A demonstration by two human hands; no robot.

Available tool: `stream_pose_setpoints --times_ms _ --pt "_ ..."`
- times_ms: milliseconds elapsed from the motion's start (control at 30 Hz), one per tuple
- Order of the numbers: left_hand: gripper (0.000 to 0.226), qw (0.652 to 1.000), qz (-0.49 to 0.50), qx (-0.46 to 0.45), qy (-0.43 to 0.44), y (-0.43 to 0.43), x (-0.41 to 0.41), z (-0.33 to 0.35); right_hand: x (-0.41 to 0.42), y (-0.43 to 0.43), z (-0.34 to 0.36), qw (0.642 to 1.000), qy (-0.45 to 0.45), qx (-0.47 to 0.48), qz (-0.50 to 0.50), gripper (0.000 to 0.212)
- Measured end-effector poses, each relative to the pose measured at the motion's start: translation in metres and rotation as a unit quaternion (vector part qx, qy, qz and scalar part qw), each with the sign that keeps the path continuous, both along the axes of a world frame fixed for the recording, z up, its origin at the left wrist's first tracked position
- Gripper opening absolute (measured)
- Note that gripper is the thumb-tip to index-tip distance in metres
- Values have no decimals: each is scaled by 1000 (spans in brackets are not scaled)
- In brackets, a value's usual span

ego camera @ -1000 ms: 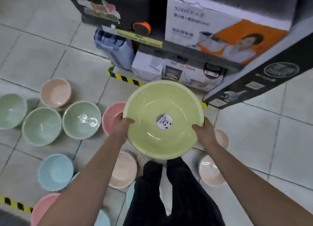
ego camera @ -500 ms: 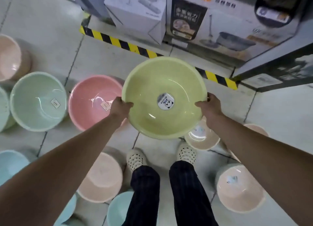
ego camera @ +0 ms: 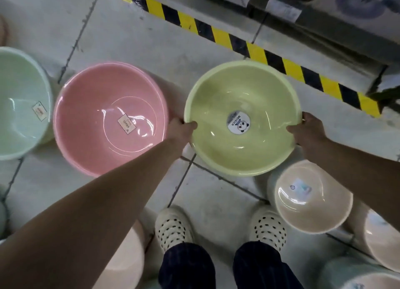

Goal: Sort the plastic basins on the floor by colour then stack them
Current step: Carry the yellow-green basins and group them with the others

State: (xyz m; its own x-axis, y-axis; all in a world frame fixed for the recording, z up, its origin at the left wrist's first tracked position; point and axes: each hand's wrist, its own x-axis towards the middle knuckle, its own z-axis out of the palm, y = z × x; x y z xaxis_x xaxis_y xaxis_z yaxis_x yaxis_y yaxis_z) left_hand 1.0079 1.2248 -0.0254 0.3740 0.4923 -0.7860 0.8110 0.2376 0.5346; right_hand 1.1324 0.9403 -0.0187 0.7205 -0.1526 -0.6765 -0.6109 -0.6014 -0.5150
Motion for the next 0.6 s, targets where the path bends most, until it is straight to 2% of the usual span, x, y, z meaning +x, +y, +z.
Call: stream_pose_setpoints --times_ms 167,267,400,500,600 --pt "40 999 -14 -28 27 -1 -14 -13 -4 5 -8 997 10 -65 43 49" --pt "37 998 -6 -69 3 3 -20 2 -3 20 6 990 21 -122 61 51" --pt "27 995 23 -86 -49 34 -47 42 -5 65 40 978 -55 -167 107 59" --pt "27 990 83 -86 -69 73 -97 80 -19 112 67 964 -122 -134 194 55" --pt "20 979 188 -47 -55 110 -172 104 -59 166 95 951 -101 -61 286 46"
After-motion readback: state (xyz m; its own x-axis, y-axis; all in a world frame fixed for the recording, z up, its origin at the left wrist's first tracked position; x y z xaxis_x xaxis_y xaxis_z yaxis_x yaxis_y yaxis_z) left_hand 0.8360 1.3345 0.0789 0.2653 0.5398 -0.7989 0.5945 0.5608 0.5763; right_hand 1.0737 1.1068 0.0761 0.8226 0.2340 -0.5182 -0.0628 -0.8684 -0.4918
